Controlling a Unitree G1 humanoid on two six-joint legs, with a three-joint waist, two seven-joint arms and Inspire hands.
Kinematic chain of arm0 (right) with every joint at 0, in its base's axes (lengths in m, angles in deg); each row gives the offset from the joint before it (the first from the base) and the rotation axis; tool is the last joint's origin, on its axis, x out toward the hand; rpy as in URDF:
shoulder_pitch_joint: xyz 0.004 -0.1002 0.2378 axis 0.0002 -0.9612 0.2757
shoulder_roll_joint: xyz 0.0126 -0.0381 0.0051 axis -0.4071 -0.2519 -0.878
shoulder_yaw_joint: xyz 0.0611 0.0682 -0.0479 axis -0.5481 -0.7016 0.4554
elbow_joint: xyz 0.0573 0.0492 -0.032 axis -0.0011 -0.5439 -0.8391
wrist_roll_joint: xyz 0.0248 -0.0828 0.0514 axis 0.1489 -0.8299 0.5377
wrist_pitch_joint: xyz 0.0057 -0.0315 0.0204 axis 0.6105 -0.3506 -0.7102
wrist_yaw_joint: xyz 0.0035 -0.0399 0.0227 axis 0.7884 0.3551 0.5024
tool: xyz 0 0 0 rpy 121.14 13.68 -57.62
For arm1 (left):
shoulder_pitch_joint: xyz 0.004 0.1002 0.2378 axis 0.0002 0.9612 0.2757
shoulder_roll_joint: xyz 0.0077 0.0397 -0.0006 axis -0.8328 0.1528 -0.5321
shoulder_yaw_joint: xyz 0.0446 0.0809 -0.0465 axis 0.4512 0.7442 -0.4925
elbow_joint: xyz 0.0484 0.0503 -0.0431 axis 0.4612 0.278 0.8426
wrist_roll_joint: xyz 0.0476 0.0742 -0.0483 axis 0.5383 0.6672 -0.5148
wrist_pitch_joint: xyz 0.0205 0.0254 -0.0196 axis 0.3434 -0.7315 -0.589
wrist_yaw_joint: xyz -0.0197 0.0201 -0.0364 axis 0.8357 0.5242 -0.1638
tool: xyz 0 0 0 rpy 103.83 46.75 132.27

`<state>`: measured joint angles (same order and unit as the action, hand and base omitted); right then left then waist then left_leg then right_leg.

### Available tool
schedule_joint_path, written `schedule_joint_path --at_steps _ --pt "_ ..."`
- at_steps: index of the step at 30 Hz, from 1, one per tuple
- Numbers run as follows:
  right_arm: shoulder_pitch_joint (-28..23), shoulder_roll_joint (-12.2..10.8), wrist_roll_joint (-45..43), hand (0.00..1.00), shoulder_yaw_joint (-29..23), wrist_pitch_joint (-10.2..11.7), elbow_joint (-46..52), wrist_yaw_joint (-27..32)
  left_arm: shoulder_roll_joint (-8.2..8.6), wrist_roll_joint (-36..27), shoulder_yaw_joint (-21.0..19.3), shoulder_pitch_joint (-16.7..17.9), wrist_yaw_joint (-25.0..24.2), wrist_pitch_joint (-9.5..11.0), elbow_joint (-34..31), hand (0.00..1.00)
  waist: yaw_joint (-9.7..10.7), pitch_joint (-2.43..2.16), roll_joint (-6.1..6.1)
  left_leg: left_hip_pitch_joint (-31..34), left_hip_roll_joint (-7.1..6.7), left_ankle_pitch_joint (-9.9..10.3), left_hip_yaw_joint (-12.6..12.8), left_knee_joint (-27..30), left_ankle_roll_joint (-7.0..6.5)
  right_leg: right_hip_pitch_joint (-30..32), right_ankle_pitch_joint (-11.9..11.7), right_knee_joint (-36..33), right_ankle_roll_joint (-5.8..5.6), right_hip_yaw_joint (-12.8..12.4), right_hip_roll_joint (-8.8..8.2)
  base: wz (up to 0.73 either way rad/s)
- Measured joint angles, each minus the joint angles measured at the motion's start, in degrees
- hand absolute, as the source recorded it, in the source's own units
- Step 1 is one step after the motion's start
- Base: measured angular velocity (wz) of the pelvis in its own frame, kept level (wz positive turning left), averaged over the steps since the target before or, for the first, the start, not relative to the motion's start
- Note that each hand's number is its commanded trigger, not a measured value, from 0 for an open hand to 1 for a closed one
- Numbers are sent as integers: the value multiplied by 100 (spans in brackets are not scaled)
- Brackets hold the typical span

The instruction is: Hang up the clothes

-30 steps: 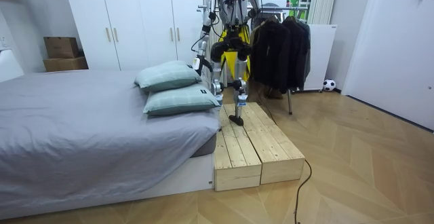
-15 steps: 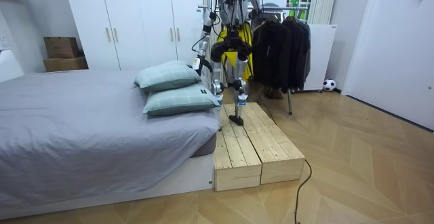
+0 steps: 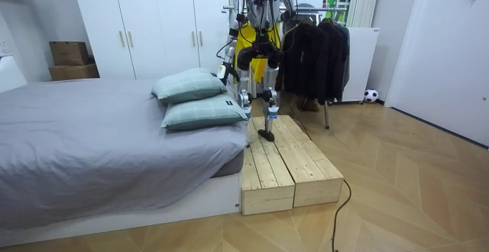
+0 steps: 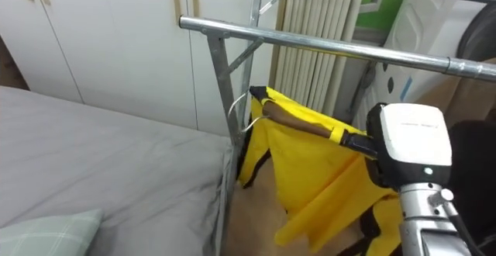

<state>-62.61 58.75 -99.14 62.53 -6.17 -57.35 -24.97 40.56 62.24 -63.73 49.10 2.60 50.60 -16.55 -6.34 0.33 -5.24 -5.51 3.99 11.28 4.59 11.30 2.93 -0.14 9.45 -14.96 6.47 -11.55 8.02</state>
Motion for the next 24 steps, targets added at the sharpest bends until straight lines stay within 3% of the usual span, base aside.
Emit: schedule_joint_path --at_steps 6,14,24 --pt "0 -5 526 100 -71 290 111 104 -1 -1 8 39 -29 93 38 0 5 -3 -7 2 -3 0 -3 -1 0 -4 -5 17 9 21 -8 0" --pt "-7 -5 2146 100 -70 306 94 -133 1 8 54 60 -132 93 20 0 6 39 59 -2 5 1 0 -6 0 -17 -15 57 26 40 -17 0" --pt "-7 40 4050 100 -48 -255 79 -1759 -1 7 68 60 -177 62 19 0 13 35 112 -1 27 1 5 -7 0 -23 -33 94 54 75 -10 0"
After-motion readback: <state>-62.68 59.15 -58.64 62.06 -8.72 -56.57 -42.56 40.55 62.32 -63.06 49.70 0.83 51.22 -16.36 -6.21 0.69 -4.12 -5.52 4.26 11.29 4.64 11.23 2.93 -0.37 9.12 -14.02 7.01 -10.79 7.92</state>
